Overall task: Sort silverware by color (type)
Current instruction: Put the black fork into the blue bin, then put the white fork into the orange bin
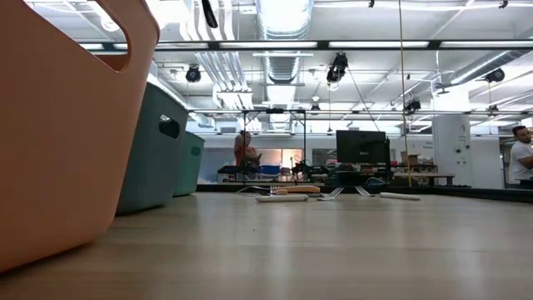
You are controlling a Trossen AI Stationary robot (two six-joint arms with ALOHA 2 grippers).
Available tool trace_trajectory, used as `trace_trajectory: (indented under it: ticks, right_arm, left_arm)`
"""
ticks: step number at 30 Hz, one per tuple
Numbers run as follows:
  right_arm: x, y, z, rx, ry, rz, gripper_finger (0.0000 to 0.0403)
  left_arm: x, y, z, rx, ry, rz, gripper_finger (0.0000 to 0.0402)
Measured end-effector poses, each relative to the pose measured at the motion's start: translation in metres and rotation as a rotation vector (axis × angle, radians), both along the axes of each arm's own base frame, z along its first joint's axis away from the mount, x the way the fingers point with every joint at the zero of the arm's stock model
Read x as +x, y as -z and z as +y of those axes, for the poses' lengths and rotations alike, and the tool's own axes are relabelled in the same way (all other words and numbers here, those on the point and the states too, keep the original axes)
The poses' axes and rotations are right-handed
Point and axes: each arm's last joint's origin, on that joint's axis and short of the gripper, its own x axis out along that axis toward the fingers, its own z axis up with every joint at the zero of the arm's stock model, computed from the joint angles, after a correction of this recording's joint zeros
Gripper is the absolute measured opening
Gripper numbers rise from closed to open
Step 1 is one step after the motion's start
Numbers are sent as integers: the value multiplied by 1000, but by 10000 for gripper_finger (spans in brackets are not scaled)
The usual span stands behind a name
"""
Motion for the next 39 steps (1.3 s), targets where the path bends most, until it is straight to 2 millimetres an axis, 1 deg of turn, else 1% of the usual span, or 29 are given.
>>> trace_trajectory:
  ticks: [3, 6, 10, 12, 15, 17, 19, 23, 25, 29, 31, 34, 36, 39]
  right_arm:
    - [0, 0, 0, 13, 1, 7, 27]
    - [-4, -1, 0, 30, -1, 29, 53]
    - [-15, -8, -2, 46, 3, 85, 94]
    - [-24, -9, -3, 69, 11, 150, 112]
    - [-42, -12, -6, 135, 40, 264, 127]
    - [-52, -11, -9, 182, 72, 339, 131]
    - [-61, -7, -12, 210, 99, 422, 129]
    - [-69, 8, -18, 220, 153, 587, 119]
    - [-69, 15, -22, 233, 183, 645, 112]
    - [-69, 30, -28, 242, 227, 752, 102]
    - [-71, 32, -32, 241, 242, 779, 100]
    - [-74, 34, -41, 221, 258, 825, 104]
    - [-76, 36, -49, 213, 275, 855, 109]
    - [-80, 39, -62, 211, 280, 910, 117]
  left_arm:
    - [0, 0, 0, 7, 1, 10, 2]
    - [-3, -3, 2, 25, -2, 28, 1]
    - [-10, -10, 7, 24, 19, 52, 0]
    - [-15, -11, 9, -13, 84, 100, 0]
    - [-19, -4, 10, -127, 214, 211, 0]
    - [-22, 6, 10, -214, 265, 309, 0]
    - [-27, 19, 12, -296, 268, 421, 0]
    - [-41, 48, 19, -399, 170, 686, 0]
    - [-47, 61, 22, -434, 123, 776, 0]
    - [-49, 81, 21, -535, 108, 826, 0]
    - [-48, 85, 19, -581, 125, 841, 5]
    - [-47, 87, 16, -621, 137, 863, 26]
    - [-46, 84, 15, -632, 146, 853, 45]
    - [-43, 73, 14, -646, 165, 813, 77]
